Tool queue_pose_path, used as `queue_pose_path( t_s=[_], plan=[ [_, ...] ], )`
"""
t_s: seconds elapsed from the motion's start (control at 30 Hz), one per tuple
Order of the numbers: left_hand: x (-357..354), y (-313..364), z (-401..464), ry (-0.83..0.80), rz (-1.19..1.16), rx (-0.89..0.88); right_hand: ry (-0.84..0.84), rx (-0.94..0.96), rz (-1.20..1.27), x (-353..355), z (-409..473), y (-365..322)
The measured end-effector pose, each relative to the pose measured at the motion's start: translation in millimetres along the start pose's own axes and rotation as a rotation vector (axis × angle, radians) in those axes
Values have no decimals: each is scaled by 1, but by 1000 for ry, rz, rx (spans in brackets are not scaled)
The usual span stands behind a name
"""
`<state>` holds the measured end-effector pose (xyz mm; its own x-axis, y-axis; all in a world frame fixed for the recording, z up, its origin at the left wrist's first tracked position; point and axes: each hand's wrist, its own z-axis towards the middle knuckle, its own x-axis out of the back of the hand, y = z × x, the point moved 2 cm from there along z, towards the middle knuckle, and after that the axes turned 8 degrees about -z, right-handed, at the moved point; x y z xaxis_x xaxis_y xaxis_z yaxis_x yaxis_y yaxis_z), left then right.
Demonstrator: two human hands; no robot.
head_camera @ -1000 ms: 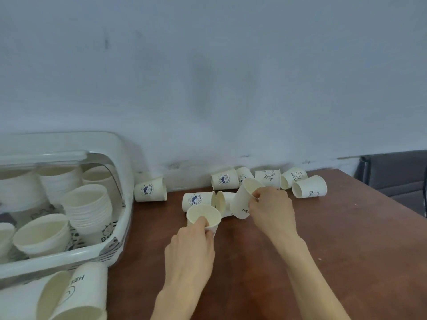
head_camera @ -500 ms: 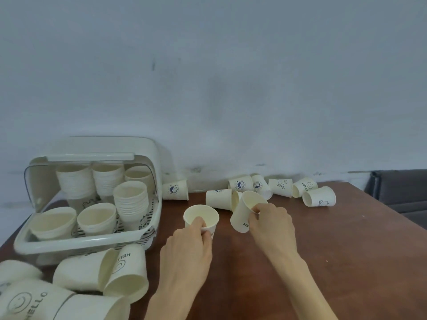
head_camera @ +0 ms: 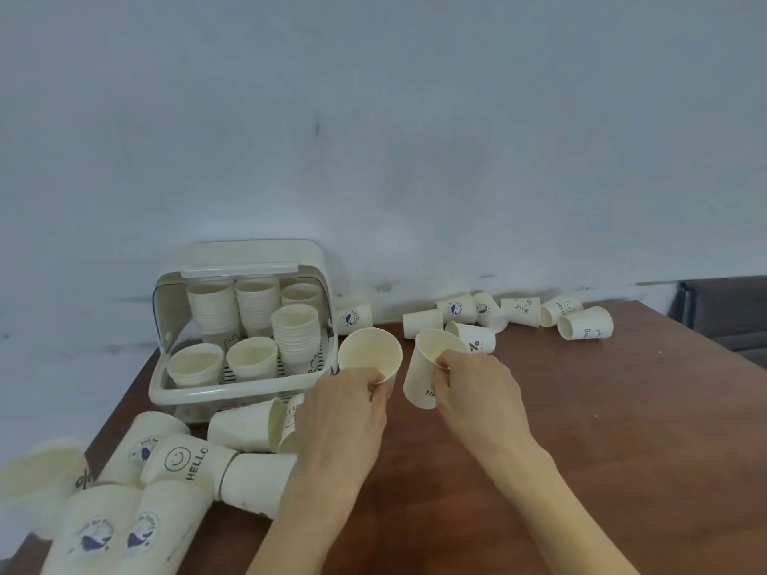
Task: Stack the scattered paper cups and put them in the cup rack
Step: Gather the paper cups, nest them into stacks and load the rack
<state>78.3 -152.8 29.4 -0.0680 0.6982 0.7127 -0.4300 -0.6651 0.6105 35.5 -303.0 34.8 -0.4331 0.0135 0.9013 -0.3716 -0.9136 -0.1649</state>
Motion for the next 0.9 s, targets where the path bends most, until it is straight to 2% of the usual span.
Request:
queue_pose_path(
  t_s=[0.4,0.67,0.9],
  plan=[
    [77,-49,-25,96,59,61,-22,158,10,20,-20,-74],
    [116,-91,-23,134,120,152,-45,251,9,7,-13,-122],
    [127,-124,-21,196,76,182,-50,272,74,-14,-1,-153]
  ],
)
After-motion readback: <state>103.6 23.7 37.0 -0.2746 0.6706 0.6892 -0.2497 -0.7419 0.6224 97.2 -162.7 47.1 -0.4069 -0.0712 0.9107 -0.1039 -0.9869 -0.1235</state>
